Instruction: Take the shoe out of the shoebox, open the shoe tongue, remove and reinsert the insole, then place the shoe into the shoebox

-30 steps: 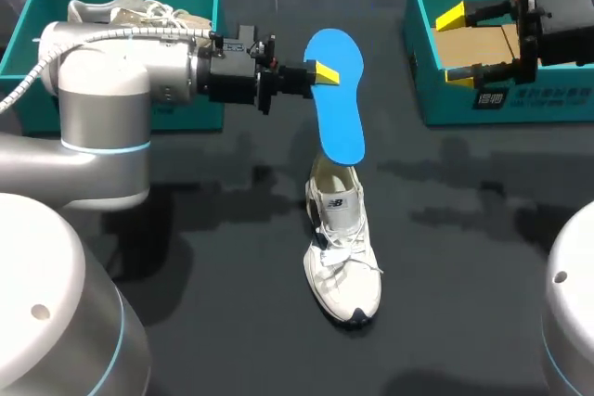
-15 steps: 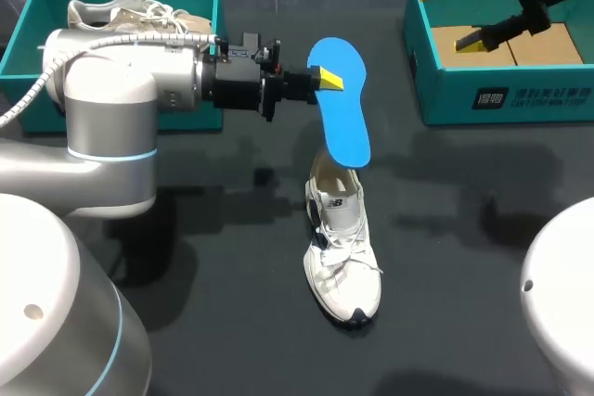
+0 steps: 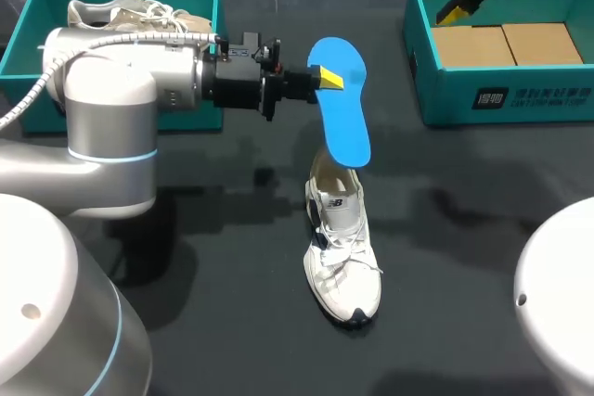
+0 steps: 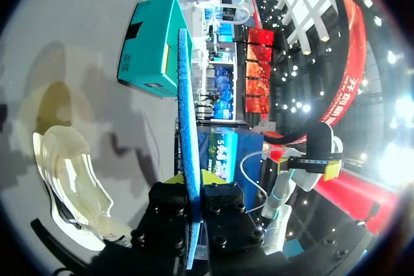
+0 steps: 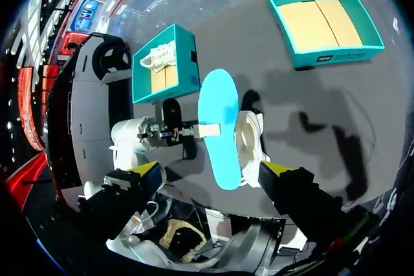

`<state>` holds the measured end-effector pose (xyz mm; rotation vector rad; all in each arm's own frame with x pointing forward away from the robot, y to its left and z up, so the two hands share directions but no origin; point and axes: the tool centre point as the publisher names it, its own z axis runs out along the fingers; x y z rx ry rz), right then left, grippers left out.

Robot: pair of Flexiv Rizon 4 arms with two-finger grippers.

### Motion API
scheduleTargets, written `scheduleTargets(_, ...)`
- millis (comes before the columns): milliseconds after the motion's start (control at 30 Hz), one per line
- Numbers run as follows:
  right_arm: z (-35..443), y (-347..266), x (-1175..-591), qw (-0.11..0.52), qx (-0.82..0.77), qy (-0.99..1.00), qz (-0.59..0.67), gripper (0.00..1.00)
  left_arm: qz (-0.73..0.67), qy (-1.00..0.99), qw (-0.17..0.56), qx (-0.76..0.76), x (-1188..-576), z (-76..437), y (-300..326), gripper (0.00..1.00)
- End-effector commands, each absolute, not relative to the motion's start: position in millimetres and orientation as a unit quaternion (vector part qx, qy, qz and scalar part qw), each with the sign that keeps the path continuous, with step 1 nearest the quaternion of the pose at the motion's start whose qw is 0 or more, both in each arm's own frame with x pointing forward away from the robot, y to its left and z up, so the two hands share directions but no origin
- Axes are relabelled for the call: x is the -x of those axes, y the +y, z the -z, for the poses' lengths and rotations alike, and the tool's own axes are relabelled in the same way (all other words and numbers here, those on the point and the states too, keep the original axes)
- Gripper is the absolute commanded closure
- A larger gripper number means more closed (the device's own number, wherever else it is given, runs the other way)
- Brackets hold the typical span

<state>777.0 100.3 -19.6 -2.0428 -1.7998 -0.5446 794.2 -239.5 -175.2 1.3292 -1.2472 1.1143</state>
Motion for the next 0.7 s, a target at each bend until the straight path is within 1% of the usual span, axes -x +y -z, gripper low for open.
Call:
scheduleTargets(33,11.1,114.6,-780.3,0.012,0.746,-0.666,0.007,0.0,-0.457,-0.512,0.481,-0.545,-793.9,175.9,-240.2,1.0)
scheduleTargets(267,5.5,135.1,-779.4,-0.019,0.741,-0.67,-0.039,0.0,-0.457,-0.512,0.481,-0.545,-793.9,175.9,-240.2,1.0)
scheduleTargets(700,7.3,163.1,-772.7,-0.025,0.722,-0.691,-0.039,0.0,-0.457,-0.512,0.481,-0.545,-793.9,175.9,-240.2,1.0)
